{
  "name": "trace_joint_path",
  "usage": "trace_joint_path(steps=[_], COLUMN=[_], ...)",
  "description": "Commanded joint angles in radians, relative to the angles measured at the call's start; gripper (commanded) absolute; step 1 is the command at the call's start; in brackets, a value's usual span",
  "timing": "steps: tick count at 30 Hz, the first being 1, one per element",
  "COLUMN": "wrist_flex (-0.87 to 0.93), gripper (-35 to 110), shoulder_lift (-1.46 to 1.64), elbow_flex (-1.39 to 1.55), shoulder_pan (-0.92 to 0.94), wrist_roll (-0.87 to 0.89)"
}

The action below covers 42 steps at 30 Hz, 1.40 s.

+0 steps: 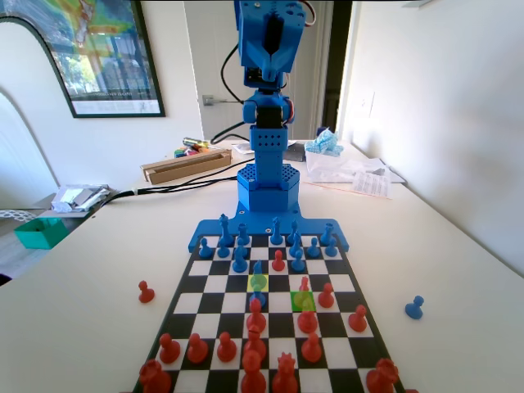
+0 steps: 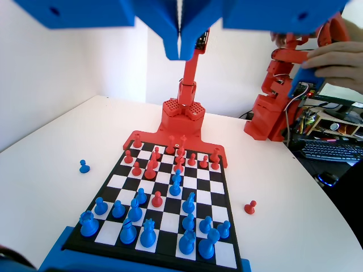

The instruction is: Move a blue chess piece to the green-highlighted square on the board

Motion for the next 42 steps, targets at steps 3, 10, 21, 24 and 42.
trace_joint_path(steps=[3, 10, 21, 24, 42], wrist_flex=[-0.008, -0.012, -0.009, -0.034, -0.252], gripper=[1, 1, 1, 1, 8], shoulder_lift=[-0.044, -0.311, -0.864, -0.977, -1.436], elbow_flex=[0.000, -0.175, -0.540, -0.589, -0.581], shoulder_pan=[0.000, -0.014, -0.028, -0.023, -0.046], wrist_roll=[-0.015, 0.072, 0.313, 0.371, 0.503])
